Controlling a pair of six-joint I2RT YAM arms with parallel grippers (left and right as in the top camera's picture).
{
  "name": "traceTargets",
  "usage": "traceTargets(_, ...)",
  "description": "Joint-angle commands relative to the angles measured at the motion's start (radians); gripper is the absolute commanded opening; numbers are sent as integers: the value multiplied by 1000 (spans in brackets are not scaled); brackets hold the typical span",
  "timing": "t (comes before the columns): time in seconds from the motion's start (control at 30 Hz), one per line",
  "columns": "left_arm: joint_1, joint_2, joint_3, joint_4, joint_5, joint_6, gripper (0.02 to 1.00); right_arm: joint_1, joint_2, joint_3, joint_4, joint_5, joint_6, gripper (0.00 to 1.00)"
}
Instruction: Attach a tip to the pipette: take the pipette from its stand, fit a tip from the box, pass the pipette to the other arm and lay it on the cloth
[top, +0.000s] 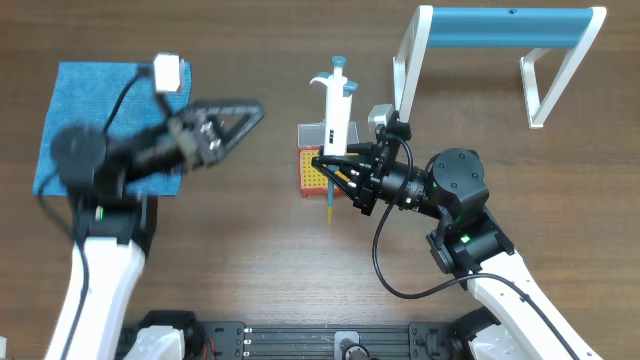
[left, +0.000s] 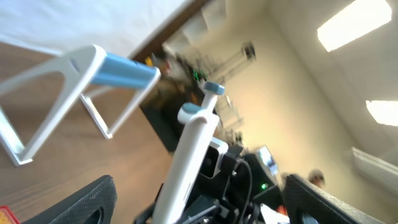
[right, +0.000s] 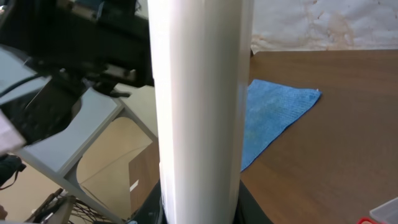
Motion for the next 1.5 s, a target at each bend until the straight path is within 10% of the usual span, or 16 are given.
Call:
traceTargets(0.03, -87, 188, 159, 1, 225, 106, 871, -2, -8, 23, 26, -26, 8, 77)
traceTargets(0.6, -309, 327, 195, 188, 104, 105, 871, -2, -8, 23, 70, -140, 13, 82)
traceTargets(0.7, -314, 327, 195, 188, 93, 106, 643, -2, -8, 23, 70, -168, 33, 82)
traceTargets(0.8, -328, 327, 195, 211, 59, 106, 27, -2, -8, 23, 70, -168, 38, 77)
traceTargets(0.87, -333, 327, 195, 212, 47, 106, 27, -2, -8, 23, 70, -168, 38, 77)
traceTargets(0.93, -334, 328, 195, 212, 19, 106, 27, -2, -8, 23, 70, -168, 38, 343)
traceTargets(1.0, -331, 329, 195, 207, -13, 106, 27, -2, -8, 23, 69, -168, 38, 833)
traceTargets(1.07, -316, 336, 195, 182, -49, 107, 27, -2, -8, 23, 69, -168, 38, 836)
traceTargets(1.23, -185, 360, 195, -318, -134, 407, 27, -100, -8, 23, 69, -366, 39, 836)
traceTargets(1.5, 174, 385, 212, -1258, -667, 840, 27, -535, -8, 23, -34, -631, 277, 840)
